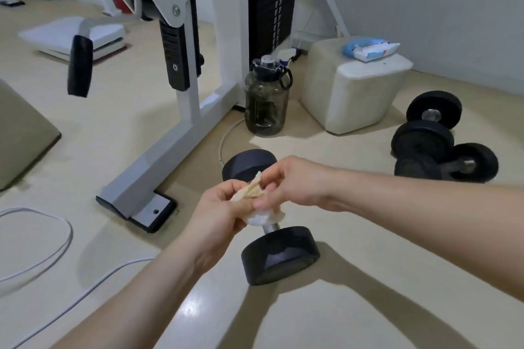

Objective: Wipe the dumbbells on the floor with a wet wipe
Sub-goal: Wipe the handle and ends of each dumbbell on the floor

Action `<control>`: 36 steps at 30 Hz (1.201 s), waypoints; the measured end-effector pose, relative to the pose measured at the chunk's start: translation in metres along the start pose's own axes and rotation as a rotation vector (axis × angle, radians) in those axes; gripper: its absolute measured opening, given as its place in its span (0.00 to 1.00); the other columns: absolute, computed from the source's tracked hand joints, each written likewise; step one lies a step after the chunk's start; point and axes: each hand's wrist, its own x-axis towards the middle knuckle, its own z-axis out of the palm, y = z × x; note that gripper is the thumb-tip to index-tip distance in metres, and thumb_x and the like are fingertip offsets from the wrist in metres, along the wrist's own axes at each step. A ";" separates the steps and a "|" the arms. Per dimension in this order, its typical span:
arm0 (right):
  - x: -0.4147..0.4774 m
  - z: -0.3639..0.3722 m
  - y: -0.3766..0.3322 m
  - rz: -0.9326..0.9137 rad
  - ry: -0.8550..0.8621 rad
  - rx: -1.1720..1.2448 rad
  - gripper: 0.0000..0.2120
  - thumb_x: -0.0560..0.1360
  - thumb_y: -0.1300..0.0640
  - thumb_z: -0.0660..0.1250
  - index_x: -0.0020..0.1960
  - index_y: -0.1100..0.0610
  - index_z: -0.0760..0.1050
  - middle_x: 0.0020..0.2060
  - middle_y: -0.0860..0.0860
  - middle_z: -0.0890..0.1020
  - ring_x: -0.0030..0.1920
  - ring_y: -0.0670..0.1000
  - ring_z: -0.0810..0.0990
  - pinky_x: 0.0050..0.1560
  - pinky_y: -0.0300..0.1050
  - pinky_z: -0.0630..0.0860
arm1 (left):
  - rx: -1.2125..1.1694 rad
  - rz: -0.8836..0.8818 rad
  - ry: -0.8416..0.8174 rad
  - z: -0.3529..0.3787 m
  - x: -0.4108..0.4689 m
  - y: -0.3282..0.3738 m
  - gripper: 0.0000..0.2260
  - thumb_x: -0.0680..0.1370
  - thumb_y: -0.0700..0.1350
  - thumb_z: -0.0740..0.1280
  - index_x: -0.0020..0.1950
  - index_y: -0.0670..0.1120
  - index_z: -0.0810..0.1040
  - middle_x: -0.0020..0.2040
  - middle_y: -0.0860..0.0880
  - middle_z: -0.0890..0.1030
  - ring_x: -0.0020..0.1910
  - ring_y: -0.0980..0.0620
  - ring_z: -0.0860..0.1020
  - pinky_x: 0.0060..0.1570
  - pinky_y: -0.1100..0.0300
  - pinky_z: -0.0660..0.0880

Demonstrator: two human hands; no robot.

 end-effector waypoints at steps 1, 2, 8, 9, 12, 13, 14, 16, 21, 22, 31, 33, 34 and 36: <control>0.004 0.003 0.002 0.011 0.054 0.001 0.08 0.67 0.56 0.77 0.44 0.53 0.83 0.35 0.45 0.79 0.43 0.46 0.76 0.46 0.39 0.71 | -0.027 -0.006 0.005 -0.006 0.002 -0.001 0.12 0.63 0.35 0.72 0.44 0.41 0.76 0.39 0.43 0.79 0.36 0.49 0.77 0.35 0.61 0.70; 0.008 0.005 0.005 0.025 0.094 0.009 0.06 0.66 0.56 0.78 0.41 0.52 0.82 0.34 0.45 0.79 0.42 0.46 0.76 0.44 0.38 0.69 | -0.072 -0.012 0.000 -0.012 0.005 -0.002 0.10 0.63 0.35 0.72 0.42 0.43 0.76 0.37 0.44 0.78 0.35 0.50 0.75 0.35 0.61 0.67; 0.005 0.004 0.019 0.160 0.039 0.080 0.07 0.68 0.57 0.76 0.44 0.57 0.83 0.38 0.44 0.80 0.42 0.45 0.73 0.43 0.40 0.66 | -0.458 -0.095 0.053 -0.025 0.012 -0.012 0.06 0.76 0.36 0.64 0.41 0.45 0.73 0.30 0.51 0.73 0.24 0.58 0.65 0.20 0.68 0.56; 0.004 0.004 0.021 0.146 0.049 0.138 0.07 0.68 0.58 0.76 0.44 0.59 0.83 0.38 0.45 0.80 0.41 0.46 0.72 0.42 0.40 0.65 | -0.485 -0.102 0.092 -0.024 0.015 -0.017 0.06 0.78 0.37 0.63 0.43 0.46 0.74 0.32 0.50 0.72 0.23 0.58 0.63 0.18 0.69 0.56; 0.003 0.010 0.029 0.002 0.126 0.560 0.07 0.65 0.60 0.74 0.42 0.60 0.84 0.47 0.50 0.83 0.46 0.49 0.77 0.48 0.43 0.69 | -0.453 -0.122 0.183 -0.018 0.020 -0.032 0.09 0.79 0.35 0.62 0.43 0.47 0.77 0.33 0.50 0.68 0.23 0.58 0.57 0.18 0.68 0.54; 0.002 0.014 0.031 -0.050 0.157 0.717 0.05 0.65 0.60 0.73 0.40 0.59 0.84 0.53 0.51 0.83 0.50 0.50 0.78 0.51 0.44 0.70 | -0.408 -0.124 0.190 -0.015 0.021 -0.036 0.11 0.78 0.33 0.60 0.43 0.46 0.77 0.32 0.50 0.67 0.23 0.57 0.58 0.19 0.68 0.54; 0.002 0.020 0.034 -0.089 0.187 0.829 0.04 0.66 0.60 0.71 0.39 0.58 0.84 0.57 0.50 0.82 0.54 0.51 0.79 0.54 0.45 0.70 | -0.349 -0.116 0.186 -0.012 0.020 -0.038 0.12 0.78 0.32 0.59 0.43 0.46 0.77 0.32 0.50 0.67 0.24 0.56 0.59 0.21 0.67 0.55; 0.003 0.029 0.041 -0.111 0.245 0.923 0.03 0.67 0.59 0.70 0.37 0.57 0.82 0.56 0.51 0.83 0.55 0.52 0.79 0.55 0.47 0.69 | -0.216 -0.052 0.166 -0.006 0.015 -0.037 0.11 0.77 0.32 0.60 0.45 0.46 0.78 0.32 0.50 0.71 0.28 0.54 0.66 0.26 0.65 0.61; 0.001 0.044 0.053 -0.005 0.380 0.863 0.05 0.68 0.55 0.71 0.35 0.54 0.82 0.35 0.50 0.82 0.34 0.47 0.75 0.37 0.38 0.66 | -0.005 0.233 0.074 -0.001 0.008 -0.025 0.09 0.75 0.40 0.67 0.52 0.50 0.79 0.46 0.49 0.79 0.43 0.55 0.77 0.42 0.61 0.74; 0.000 0.046 0.054 -0.006 0.384 0.872 0.05 0.68 0.54 0.71 0.37 0.55 0.83 0.34 0.51 0.82 0.32 0.47 0.74 0.36 0.38 0.66 | 0.145 0.286 0.052 0.000 0.009 -0.026 0.11 0.72 0.43 0.69 0.53 0.52 0.79 0.48 0.49 0.79 0.45 0.56 0.78 0.43 0.62 0.75; -0.008 0.037 0.072 0.102 0.648 0.724 0.07 0.70 0.57 0.74 0.43 0.62 0.82 0.35 0.57 0.83 0.39 0.52 0.81 0.36 0.40 0.71 | 0.006 0.122 0.157 0.012 0.023 -0.053 0.08 0.78 0.33 0.58 0.51 0.41 0.76 0.32 0.44 0.78 0.29 0.51 0.74 0.33 0.60 0.76; -0.010 0.036 0.077 0.151 0.606 0.746 0.14 0.70 0.52 0.73 0.46 0.63 0.80 0.43 0.58 0.84 0.47 0.53 0.83 0.44 0.42 0.77 | 0.031 0.147 0.066 0.017 0.021 -0.055 0.11 0.78 0.32 0.58 0.50 0.43 0.77 0.33 0.45 0.80 0.31 0.51 0.77 0.36 0.57 0.76; -0.010 0.035 0.077 0.161 0.556 0.779 0.16 0.69 0.50 0.73 0.47 0.62 0.77 0.47 0.59 0.83 0.51 0.54 0.83 0.49 0.46 0.79 | 0.055 0.155 0.027 0.018 0.021 -0.055 0.12 0.78 0.32 0.57 0.49 0.44 0.79 0.33 0.46 0.81 0.31 0.51 0.77 0.37 0.56 0.76; -0.010 0.033 0.076 0.138 0.442 0.922 0.18 0.67 0.51 0.73 0.49 0.61 0.73 0.49 0.63 0.82 0.51 0.61 0.82 0.56 0.54 0.79 | 0.123 0.150 -0.022 0.020 0.025 -0.052 0.15 0.78 0.33 0.56 0.47 0.45 0.81 0.32 0.48 0.81 0.31 0.52 0.76 0.35 0.60 0.73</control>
